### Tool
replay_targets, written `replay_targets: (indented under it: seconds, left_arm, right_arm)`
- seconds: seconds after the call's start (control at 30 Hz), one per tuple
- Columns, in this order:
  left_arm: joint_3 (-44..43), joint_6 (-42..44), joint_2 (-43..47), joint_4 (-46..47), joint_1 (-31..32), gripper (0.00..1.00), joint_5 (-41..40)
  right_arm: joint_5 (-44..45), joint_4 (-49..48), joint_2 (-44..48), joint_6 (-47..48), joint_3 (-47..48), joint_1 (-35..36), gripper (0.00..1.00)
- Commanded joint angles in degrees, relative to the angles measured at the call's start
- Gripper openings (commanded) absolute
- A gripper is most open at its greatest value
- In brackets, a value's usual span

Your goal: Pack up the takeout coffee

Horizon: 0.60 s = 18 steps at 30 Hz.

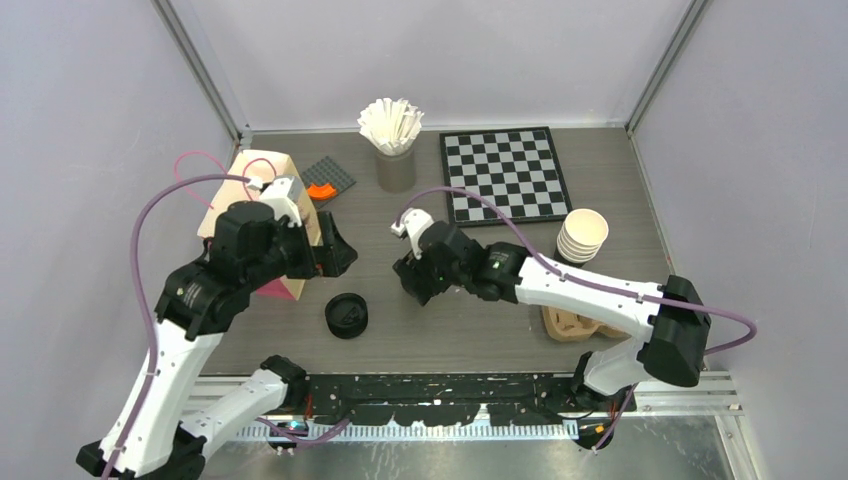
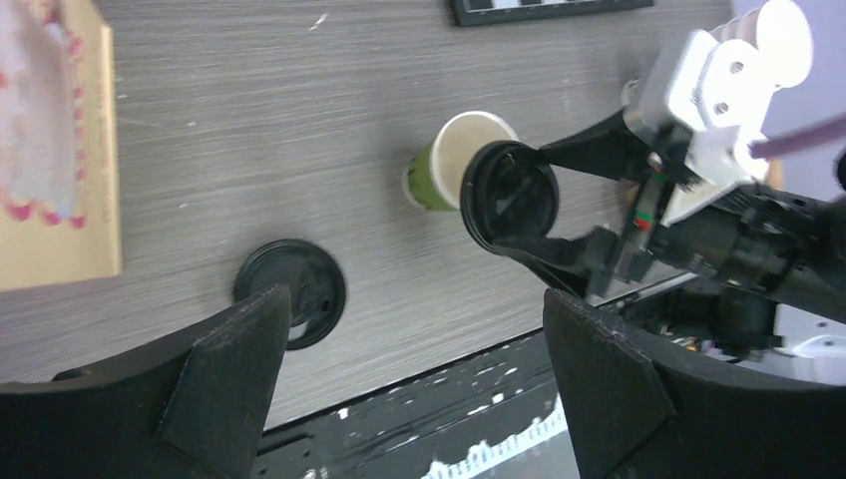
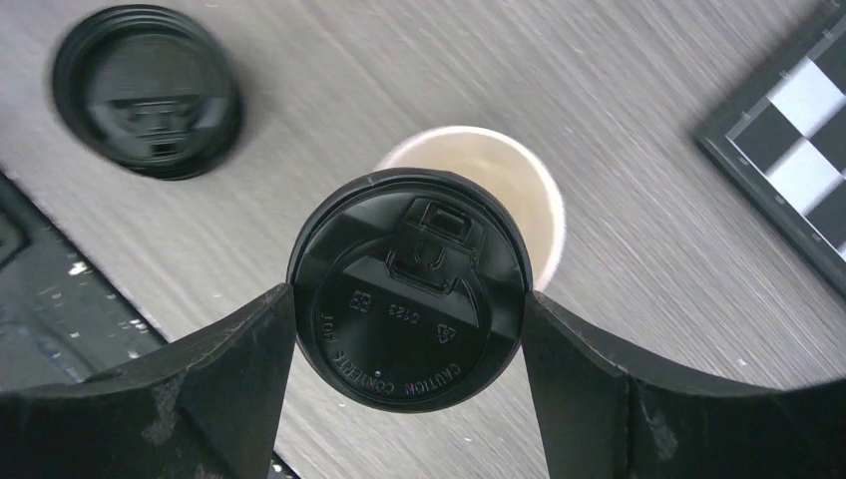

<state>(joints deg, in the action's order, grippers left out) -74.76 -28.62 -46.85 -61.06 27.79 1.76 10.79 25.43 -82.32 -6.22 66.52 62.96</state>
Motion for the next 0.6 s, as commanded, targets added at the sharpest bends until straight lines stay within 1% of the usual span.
replay_targets:
  seconds: [0.0, 0.1, 0.2, 0.43, 0.57]
  left_arm:
    - [1.9, -3.9, -1.1, 9.0, -0.1, 0.99, 7.0]
    - [5.5, -6.7, -1.7, 14.4, -1.5, 0.99, 11.1]
    - [8.2, -8.6, -2.2, 17.8, -4.6, 0.98, 14.2]
    - [12.5, -12.8, -2.2, 22.3, -18.4, 0.93, 25.5]
    - [14.7, -13.6, -3.1, 23.1, -19.9, 0.88, 28.5]
  right_arm:
    - [-0.1, 4.1, 1.4, -0.1, 3.3, -4.0, 0.71]
    - [-0.4, 5.1, 0.4, 0.3, 5.0, -5.5, 0.71]
    - [-0.6, 5.2, -0.7, 0.5, 6.3, -6.2, 0.72]
    - [-1.4, 5.0, -4.3, 0.8, 8.4, -6.4, 0.71]
    - [-1.4, 4.5, -6.2, 0.9, 9.2, -6.4, 0.72]
